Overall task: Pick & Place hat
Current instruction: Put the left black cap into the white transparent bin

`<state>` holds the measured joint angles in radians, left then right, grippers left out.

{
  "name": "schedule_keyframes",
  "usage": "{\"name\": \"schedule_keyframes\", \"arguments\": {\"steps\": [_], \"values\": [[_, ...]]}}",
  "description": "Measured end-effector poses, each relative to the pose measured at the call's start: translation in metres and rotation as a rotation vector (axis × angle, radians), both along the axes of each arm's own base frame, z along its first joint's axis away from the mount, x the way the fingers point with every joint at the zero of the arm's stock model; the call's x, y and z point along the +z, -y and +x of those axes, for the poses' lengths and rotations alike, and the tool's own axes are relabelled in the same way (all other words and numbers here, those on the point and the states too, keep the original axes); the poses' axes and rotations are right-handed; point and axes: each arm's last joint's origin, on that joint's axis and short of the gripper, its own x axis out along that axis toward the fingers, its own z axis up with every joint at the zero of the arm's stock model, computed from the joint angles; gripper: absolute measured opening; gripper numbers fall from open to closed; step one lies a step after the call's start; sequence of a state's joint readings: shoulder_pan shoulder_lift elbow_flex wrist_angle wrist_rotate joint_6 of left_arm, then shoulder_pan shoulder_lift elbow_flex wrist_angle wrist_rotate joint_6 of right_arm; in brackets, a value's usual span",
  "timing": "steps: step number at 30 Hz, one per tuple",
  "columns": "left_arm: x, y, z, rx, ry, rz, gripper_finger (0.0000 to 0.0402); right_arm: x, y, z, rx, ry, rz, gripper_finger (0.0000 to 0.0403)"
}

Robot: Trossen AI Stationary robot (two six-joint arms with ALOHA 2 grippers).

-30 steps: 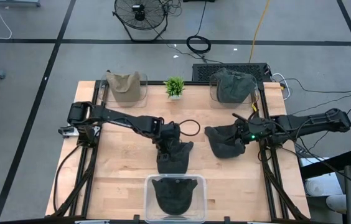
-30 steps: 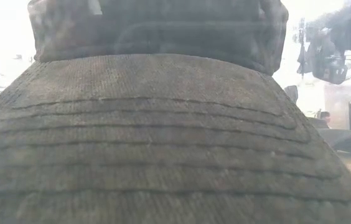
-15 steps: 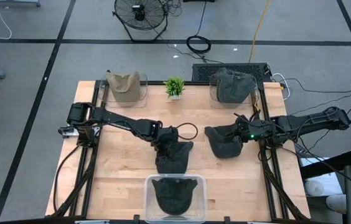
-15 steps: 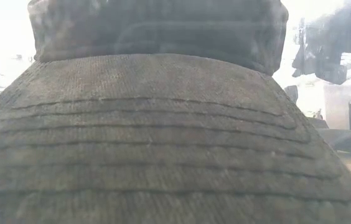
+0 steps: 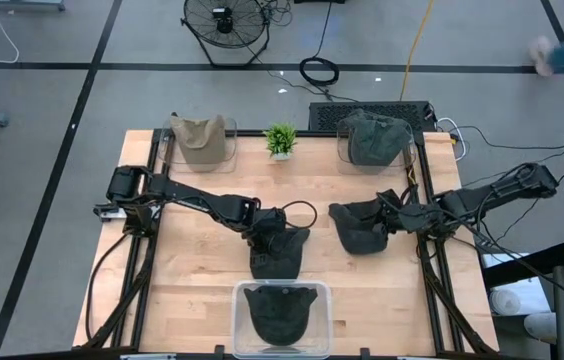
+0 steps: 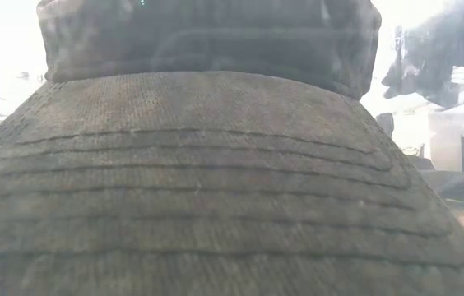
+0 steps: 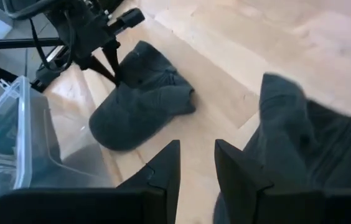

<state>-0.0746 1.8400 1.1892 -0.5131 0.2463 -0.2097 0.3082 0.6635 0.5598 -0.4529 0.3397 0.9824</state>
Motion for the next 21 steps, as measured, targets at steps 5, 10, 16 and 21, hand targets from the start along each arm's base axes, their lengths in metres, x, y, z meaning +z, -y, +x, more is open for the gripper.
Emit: {"name": "schedule_keyframes", "arguments": {"steps": [5, 10, 16, 21], "values": [[0.019, -0.001, -0.002, 0.053, 0.0, -0.005, 0.0009, -0.001, -0.005, 0.001, -0.037, 0.001, 0.111, 0.0089], [0.072, 0.002, -0.007, 0.099, 0.118, 0.095, 0.0005, 0.002, -0.01, 0.0, -0.11, 0.057, 0.173, 0.0086], [0.145, 0.025, -0.024, 0.092, 0.301, 0.201, 0.0004, 0.011, -0.015, 0.003, -0.119, 0.161, 0.213, 0.005], [0.2, 0.056, -0.039, 0.009, 0.416, 0.257, 0.0003, 0.025, -0.024, 0.012, -0.046, 0.312, 0.209, 0.0013]]}}
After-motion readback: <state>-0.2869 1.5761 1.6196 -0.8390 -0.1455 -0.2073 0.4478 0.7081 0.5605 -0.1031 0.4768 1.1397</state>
